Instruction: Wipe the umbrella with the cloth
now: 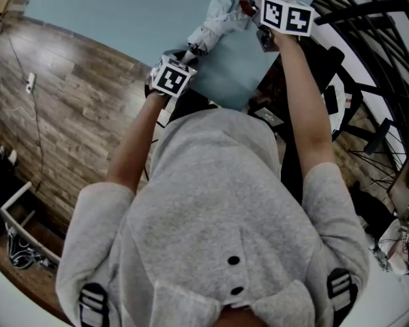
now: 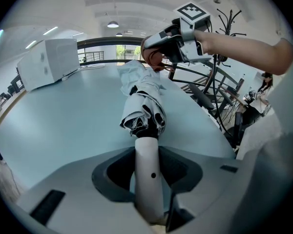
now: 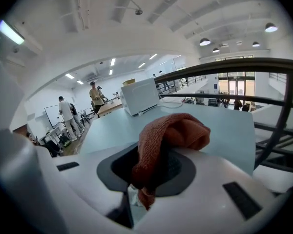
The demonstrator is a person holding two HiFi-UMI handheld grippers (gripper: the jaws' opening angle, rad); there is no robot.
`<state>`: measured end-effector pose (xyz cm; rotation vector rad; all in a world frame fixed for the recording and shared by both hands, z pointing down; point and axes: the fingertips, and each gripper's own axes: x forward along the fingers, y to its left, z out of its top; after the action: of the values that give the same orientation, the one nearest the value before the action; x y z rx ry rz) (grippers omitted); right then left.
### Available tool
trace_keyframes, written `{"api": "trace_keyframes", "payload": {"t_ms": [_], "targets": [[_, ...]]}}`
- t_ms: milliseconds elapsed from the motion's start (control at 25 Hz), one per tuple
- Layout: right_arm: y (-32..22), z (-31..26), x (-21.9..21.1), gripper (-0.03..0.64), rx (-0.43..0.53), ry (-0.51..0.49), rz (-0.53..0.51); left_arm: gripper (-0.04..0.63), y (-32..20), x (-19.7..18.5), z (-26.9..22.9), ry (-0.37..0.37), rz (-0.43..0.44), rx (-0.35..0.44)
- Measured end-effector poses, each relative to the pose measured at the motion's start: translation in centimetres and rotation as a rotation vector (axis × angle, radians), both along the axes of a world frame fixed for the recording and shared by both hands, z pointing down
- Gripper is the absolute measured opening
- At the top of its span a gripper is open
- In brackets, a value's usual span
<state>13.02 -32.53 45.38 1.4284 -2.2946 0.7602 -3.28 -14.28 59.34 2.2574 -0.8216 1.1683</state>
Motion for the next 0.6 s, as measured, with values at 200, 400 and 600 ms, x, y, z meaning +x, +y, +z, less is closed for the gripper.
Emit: {"api": "trace_keyframes", "payload": {"t_ms": [200,400,600], "targets": [[-2.5,-3.4,-1.4,0.078,0.09,-0.032,-0.012,0.153,-0.1,0.0,0.0,0.001,-0.002,0.001],[-3.1,-2.4,-5.4,0.078,0.07,-0.017,-0.097,0.153,0.3,0.1,0.1,0.008,-0.003,-0.01],[-1.3,2.5,-8.8,0.078,-0.062,0.071,-0.207,0.153,0.4,-0.2,0.2,-0.004,-0.005,-0.014]]}}
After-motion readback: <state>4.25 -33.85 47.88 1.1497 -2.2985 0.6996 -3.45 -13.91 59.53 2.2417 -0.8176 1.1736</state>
